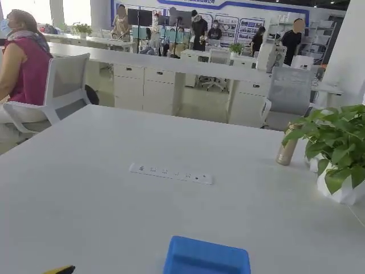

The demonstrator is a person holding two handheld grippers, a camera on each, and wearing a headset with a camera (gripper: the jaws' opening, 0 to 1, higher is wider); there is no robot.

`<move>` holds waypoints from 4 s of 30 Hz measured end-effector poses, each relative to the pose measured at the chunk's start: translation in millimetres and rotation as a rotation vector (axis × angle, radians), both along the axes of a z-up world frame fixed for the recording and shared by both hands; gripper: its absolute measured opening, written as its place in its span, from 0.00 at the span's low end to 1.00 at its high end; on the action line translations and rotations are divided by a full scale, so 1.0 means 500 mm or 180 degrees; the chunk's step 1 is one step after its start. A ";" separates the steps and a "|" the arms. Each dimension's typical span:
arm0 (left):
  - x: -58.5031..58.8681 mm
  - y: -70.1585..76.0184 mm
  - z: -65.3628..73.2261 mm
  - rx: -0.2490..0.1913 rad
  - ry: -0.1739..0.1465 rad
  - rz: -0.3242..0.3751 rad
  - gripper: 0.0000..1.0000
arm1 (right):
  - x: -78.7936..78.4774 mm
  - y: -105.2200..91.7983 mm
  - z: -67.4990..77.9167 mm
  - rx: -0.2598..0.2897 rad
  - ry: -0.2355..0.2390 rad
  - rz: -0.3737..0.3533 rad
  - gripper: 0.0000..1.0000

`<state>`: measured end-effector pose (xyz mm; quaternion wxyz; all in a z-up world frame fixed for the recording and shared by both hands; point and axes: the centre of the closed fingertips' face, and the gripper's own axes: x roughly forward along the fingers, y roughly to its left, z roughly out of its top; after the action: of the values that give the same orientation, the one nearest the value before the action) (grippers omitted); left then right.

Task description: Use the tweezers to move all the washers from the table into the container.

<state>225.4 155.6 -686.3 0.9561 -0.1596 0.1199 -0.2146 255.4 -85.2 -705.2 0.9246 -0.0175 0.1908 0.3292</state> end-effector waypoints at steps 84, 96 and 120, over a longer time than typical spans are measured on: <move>-0.037 -0.105 -0.172 0.1407 0.0909 -0.1706 0.28 | -0.076 0.193 -0.136 -0.0759 0.0184 0.1828 0.16; -0.048 -0.154 -0.239 0.1925 0.1023 -0.2163 0.24 | -0.105 0.175 -0.191 -0.1010 0.0414 0.1901 0.13; -0.047 -0.176 -0.346 0.3017 0.1151 -0.2910 0.07 | -0.110 0.156 -0.218 -0.0939 0.0599 0.1739 0.13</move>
<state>202.2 67.5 -859.2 0.7009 0.3097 0.4142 -0.4911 200.3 -7.1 -814.0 0.7679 -0.1714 0.3093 0.5342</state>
